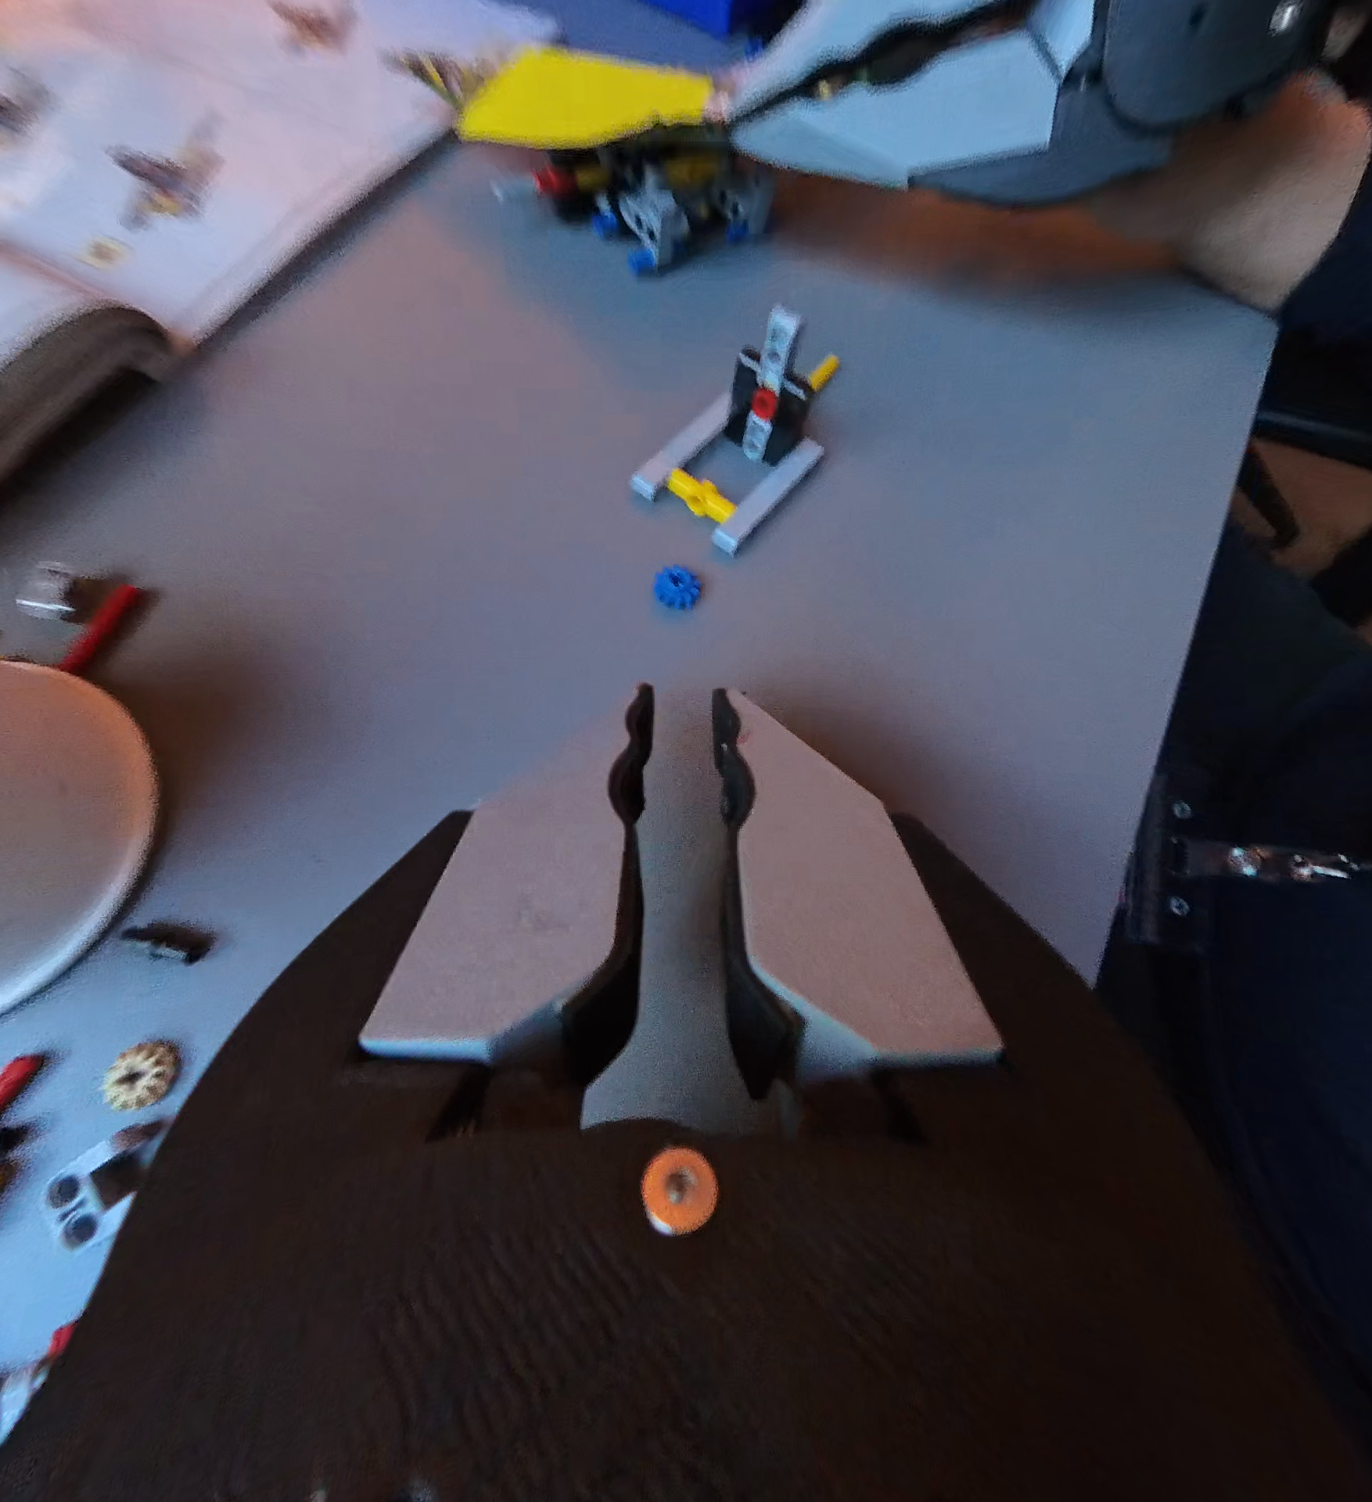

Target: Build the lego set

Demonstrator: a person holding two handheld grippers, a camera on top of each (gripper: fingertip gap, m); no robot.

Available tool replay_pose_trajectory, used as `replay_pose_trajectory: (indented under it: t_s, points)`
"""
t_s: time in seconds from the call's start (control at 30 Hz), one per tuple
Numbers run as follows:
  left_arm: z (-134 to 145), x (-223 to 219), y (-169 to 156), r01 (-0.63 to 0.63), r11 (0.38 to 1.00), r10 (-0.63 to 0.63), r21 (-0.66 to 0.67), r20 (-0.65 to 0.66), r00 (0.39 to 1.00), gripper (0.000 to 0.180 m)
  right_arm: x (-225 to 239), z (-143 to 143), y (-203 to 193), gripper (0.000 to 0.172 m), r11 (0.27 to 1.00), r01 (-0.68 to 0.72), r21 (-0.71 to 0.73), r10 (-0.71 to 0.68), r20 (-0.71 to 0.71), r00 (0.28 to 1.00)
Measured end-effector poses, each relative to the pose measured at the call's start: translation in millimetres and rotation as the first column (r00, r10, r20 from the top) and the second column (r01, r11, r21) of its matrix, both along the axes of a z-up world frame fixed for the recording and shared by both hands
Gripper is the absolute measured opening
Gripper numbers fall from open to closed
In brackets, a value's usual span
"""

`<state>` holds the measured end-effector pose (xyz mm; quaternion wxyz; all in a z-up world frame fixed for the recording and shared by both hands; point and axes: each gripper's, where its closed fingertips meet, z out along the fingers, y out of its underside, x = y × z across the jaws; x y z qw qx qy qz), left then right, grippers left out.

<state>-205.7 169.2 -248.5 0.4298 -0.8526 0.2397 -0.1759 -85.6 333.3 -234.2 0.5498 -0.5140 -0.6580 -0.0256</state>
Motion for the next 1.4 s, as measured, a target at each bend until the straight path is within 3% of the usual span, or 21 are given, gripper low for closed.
replay_pose_trajectory:
  t_s: [0.2, 0.43, 0.77, 1.0, 1.1, 1.23, 1.4]
  points:
    - [36, -32, 0, -0.129, 0.989, 0.127, 0.072, 0.029, 0.991, 0.017, 0, 0, -3, 0.000, 1.000, -0.015, -0.009, 0.015, -0.008, 1.000]
    - [49, -58, -1, -0.241, 0.966, 0.237, 0.089, 0.055, 0.970, 0.017, 0, 8, -8, 0.000, 0.999, -0.035, 0.001, 0.035, -0.040, 0.999]
    - [35, -67, -10, -0.283, 0.958, 0.281, 0.054, 0.039, 0.959, 0.020, -4, 30, -32, 0.000, 0.988, -0.150, 0.020, 0.151, -0.164, 0.975]
    - [19, -76, -12, -0.311, 0.950, 0.311, -0.003, 0.046, 0.949, 0.029, -6, 19, -33, 0.000, 0.986, -0.168, -0.013, 0.165, -0.129, 0.978]
    - [20, -87, -14, -0.344, 0.939, 0.344, -0.018, 0.079, 0.935, 0.034, -8, 7, -33, 0.019, 0.982, -0.172, -0.073, 0.165, -0.099, 0.981]
    - [28, -107, -20, -0.386, 0.922, 0.385, 0.001, 0.082, 0.919, 0.035, -9, 8, -36, 0.024, 0.975, -0.197, -0.099, 0.184, -0.123, 0.975]
    - [52, -133, -21, -0.416, 0.906, 0.418, 0.082, -0.012, 0.908, 0.043, -11, -5, -31, 0.036, 0.980, -0.169, -0.103, 0.164, -0.058, 0.985]
